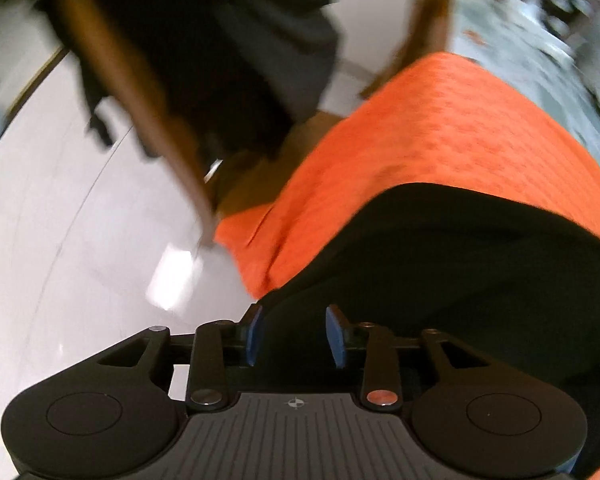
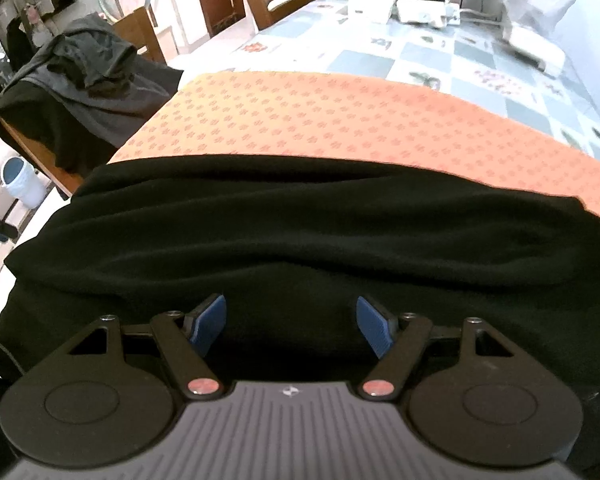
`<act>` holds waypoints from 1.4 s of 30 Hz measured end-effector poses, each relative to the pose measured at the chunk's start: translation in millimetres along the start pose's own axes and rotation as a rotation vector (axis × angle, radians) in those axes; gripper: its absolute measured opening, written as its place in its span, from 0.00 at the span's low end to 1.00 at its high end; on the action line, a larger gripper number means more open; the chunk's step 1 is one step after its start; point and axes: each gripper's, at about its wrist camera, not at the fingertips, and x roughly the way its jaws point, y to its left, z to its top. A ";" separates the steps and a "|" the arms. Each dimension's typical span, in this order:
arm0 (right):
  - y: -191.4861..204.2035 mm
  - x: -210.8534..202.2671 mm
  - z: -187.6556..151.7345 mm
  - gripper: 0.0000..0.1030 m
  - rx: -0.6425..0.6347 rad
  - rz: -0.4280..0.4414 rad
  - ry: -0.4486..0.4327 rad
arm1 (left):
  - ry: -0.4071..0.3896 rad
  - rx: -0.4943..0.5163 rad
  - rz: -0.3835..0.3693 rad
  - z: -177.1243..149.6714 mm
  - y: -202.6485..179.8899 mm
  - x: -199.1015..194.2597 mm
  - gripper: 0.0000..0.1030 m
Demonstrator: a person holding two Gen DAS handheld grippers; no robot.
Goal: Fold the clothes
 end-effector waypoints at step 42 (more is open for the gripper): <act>-235.5 47.4 71.1 0.31 -0.235 -0.046 0.115 | -0.091 0.567 -0.092 67.9 -192.9 67.4 0.09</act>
